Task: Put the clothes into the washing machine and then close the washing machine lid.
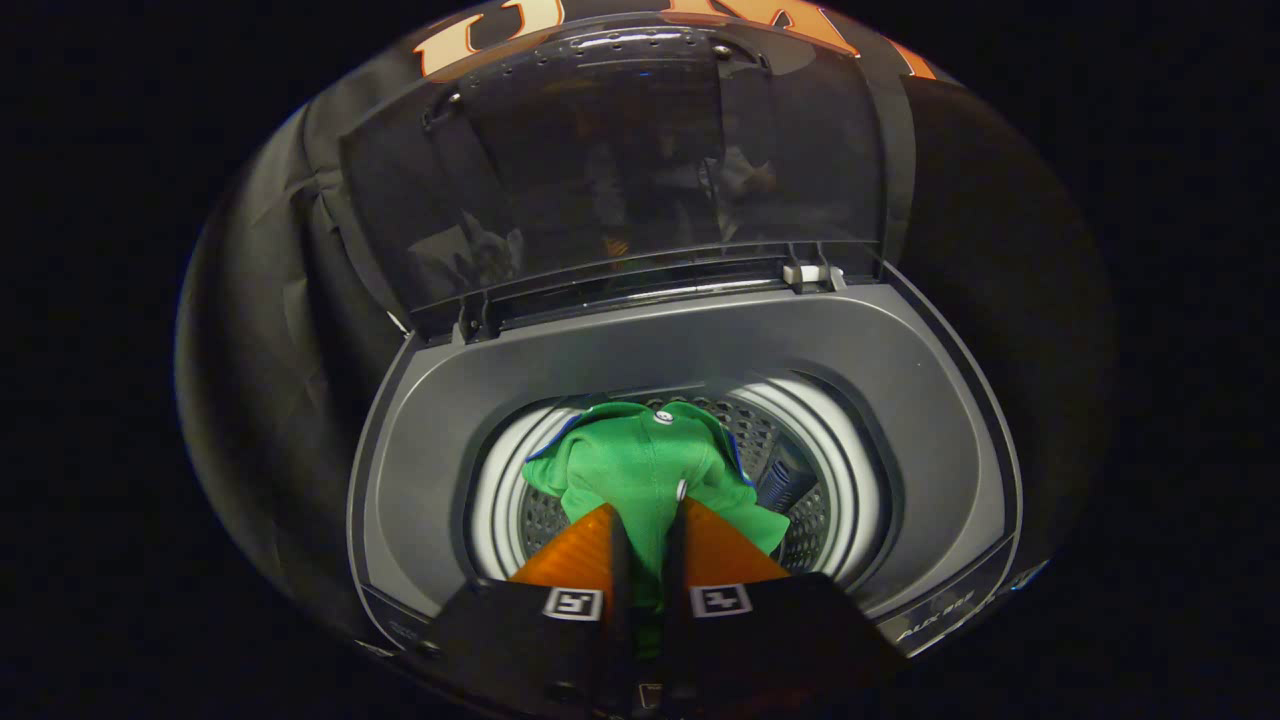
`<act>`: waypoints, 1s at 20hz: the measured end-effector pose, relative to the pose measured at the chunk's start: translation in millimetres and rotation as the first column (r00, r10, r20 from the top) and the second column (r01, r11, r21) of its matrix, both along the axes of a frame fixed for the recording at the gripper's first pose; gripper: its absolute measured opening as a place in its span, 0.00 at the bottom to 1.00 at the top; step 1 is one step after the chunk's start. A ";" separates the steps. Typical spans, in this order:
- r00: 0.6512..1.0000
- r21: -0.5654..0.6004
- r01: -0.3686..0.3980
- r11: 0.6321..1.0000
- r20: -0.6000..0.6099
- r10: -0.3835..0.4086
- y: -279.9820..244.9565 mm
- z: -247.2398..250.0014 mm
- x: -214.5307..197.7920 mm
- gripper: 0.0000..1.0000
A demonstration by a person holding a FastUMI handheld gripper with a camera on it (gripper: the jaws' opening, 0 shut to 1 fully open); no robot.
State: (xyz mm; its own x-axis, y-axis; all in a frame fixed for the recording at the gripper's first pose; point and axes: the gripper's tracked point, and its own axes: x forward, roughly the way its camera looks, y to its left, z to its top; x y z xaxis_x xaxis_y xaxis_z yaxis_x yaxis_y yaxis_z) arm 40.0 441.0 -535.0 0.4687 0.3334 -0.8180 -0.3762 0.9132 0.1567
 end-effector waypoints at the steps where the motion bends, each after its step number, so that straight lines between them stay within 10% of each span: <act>1: 1.000 -0.008 -0.001 1.000 0.000 0.001 -2.5 4.4 -0.6 0.63; 3: 0.998 -0.014 0.009 1.000 0.061 -0.008 -7.1 15.8 8.4 0.99; 11: 0.976 0.070 -0.004 0.998 0.219 -0.011 -11.7 93.1 2.8 0.99; 20: 0.872 0.230 -0.075 0.970 0.488 -0.048 1.8 251.0 4.3 0.98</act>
